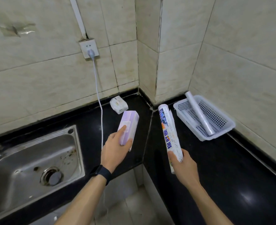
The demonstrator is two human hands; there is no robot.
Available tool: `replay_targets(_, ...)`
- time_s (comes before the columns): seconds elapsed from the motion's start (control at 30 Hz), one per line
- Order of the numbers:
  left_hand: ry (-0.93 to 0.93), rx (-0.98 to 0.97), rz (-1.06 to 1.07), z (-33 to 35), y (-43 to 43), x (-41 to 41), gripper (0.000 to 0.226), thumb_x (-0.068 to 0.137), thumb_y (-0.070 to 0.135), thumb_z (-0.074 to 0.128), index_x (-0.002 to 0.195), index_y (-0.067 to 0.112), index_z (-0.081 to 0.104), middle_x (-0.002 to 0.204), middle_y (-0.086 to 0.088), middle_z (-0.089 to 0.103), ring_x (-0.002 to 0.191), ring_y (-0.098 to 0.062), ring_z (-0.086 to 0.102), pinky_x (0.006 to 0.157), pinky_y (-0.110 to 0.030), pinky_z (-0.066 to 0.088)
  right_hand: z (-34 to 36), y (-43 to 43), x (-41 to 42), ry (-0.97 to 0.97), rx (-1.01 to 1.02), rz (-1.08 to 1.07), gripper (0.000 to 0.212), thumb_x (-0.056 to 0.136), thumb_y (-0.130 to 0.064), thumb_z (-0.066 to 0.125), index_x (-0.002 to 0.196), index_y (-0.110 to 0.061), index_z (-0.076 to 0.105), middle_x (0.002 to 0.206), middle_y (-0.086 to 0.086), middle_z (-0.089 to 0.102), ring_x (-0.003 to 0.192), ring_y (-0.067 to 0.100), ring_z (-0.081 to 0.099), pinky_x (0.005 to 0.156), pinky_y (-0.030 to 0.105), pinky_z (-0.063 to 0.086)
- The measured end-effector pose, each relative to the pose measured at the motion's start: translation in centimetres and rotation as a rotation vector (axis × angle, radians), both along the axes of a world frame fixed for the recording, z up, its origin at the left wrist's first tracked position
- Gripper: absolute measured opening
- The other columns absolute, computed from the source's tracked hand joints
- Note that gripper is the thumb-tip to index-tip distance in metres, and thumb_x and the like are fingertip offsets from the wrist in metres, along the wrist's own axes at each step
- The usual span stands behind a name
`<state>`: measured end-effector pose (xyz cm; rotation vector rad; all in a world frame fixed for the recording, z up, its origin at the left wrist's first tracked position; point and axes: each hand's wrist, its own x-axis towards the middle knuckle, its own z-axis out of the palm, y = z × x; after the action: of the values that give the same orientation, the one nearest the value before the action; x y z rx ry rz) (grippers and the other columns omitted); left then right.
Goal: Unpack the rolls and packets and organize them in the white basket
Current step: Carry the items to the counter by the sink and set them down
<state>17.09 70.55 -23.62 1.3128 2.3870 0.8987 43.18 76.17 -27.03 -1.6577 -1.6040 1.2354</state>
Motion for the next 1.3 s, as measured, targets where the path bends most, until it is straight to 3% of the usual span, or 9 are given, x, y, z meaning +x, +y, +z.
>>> replay_targets(0.17, -0.068, -0.109, -0.05, -3.7, 7.4, -2.9, 0.067, 0.079, 0.061, 0.049, 0.143, 0.054, 0.03, 0.125, 0.005, 0.054, 0.104, -0.019, 0.058, 0.078, -0.033, 0.042, -3.1, 4.6, -3.8, -0.06, -0.07, -0.056, 0.05, 0.087, -0.061, 0.058, 0.124, -0.028, 0.056, 0.101, -0.014, 0.064, 0.084, 0.003, 0.062, 0.075, 0.031, 0.054)
replay_targets(0.27, -0.118, -0.197, -0.091, -7.0, 12.1, -4.0, 0.066, 0.08, 0.06, 0.05, 0.144, 0.052, 0.031, 0.129, 0.001, 0.053, 0.104, -0.022, 0.059, 0.078, -0.032, 0.042, -4.9, 7.6, -6.0, -0.137, -0.124, -0.064, 0.04, 0.087, -0.061, 0.056, 0.115, -0.032, 0.053, 0.101, -0.008, 0.066, 0.085, 0.014, 0.068, 0.078, 0.039, 0.059)
replay_targets(0.4, -0.15, -0.319, -0.182, -11.0, 18.4, -4.8, 0.064, 0.084, 0.058, 0.048, 0.145, 0.05, 0.03, 0.139, -0.003, 0.047, 0.11, -0.027, 0.06, 0.086, -0.037, 0.05, -7.4, 10.7, -8.7, -0.174, -0.161, -0.108, 0.048, 0.09, -0.057, 0.056, 0.124, -0.023, 0.054, 0.108, 0.0, 0.07, 0.089, 0.024, 0.07, 0.08, 0.044, 0.058)
replay_targets(0.63, -0.108, -0.358, -0.244, -14.6, 26.8, -5.0, 0.068, 0.091, 0.044, 0.052, 0.151, 0.039, 0.022, 0.138, -0.008, 0.042, 0.11, -0.03, 0.056, 0.079, -0.036, 0.047, -11.0, 15.6, -12.3, -0.238, -0.163, -0.23, 0.047, 0.097, -0.041, 0.059, 0.132, -0.011, 0.051, 0.122, 0.005, 0.061, 0.105, 0.022, 0.06, 0.093, 0.045, 0.051)
replay_targets(0.8, -0.068, -0.425, -0.312, -16.0, 27.7, -4.8, 0.076, 0.094, 0.047, 0.054, 0.155, 0.037, 0.01, 0.143, -0.013, 0.035, 0.121, -0.033, 0.047, 0.091, -0.043, 0.051, -13.2, 17.0, -14.1, -0.356, -0.158, -0.218, 0.047, 0.096, -0.039, 0.062, 0.128, -0.005, 0.053, 0.117, 0.009, 0.061, 0.103, 0.029, 0.058, 0.092, 0.044, 0.047)
replay_targets(0.97, 0.045, -0.414, -0.401, -17.0, 27.1, -5.2, 0.077, 0.095, 0.055, 0.043, 0.156, 0.035, 0.001, 0.148, -0.016, 0.033, 0.126, -0.036, 0.043, 0.088, -0.044, 0.052, -15.4, 15.9, -14.6, -0.545, -0.152, -0.253, 0.057, 0.092, -0.048, 0.063, 0.137, -0.014, 0.052, 0.136, 0.012, 0.05, 0.12, 0.031, 0.044, 0.102, 0.04, 0.035)
replay_targets(1.1, 0.018, -0.451, -0.479, -17.5, 27.2, -6.0, 0.081, 0.096, 0.046, 0.048, 0.156, 0.036, -0.005, 0.151, -0.017, 0.024, 0.134, -0.037, 0.033, 0.093, -0.048, 0.049, -15.3, 16.0, -14.7, -0.538, -0.18, -0.274, 0.065, 0.091, -0.054, 0.061, 0.142, -0.018, 0.047, 0.142, 0.01, 0.044, 0.121, 0.03, 0.039, 0.101, 0.044, 0.04)
replay_targets(1.2, -0.054, -0.455, -0.479, -16.9, 27.3, -6.1, 0.084, 0.094, 0.04, 0.055, 0.156, 0.035, -0.002, 0.156, -0.017, 0.016, 0.138, -0.04, 0.025, 0.104, -0.05, 0.041, -14.6, 16.0, -14.2, -0.458, -0.207, -0.239, 0.071, 0.091, -0.052, 0.062, 0.148, -0.017, 0.04, 0.146, 0.007, 0.04, 0.126, 0.028, 0.039, 0.106, 0.039, 0.037)
replay_targets(1.3, 0.12, -0.405, -0.521, -15.7, 26.9, -5.2, 0.085, 0.09, 0.041, 0.061, 0.158, 0.022, 0.014, 0.162, -0.022, 0.004, 0.145, -0.046, 0.012, 0.115, -0.055, 0.027, -12.8, 15.0, -12.7, -0.331, -0.174, -0.269, 0.066, 0.095, -0.042, 0.062, 0.151, -0.016, 0.038, 0.151, 0.003, 0.038, 0.131, 0.023, 0.038, 0.11, 0.031, 0.034)
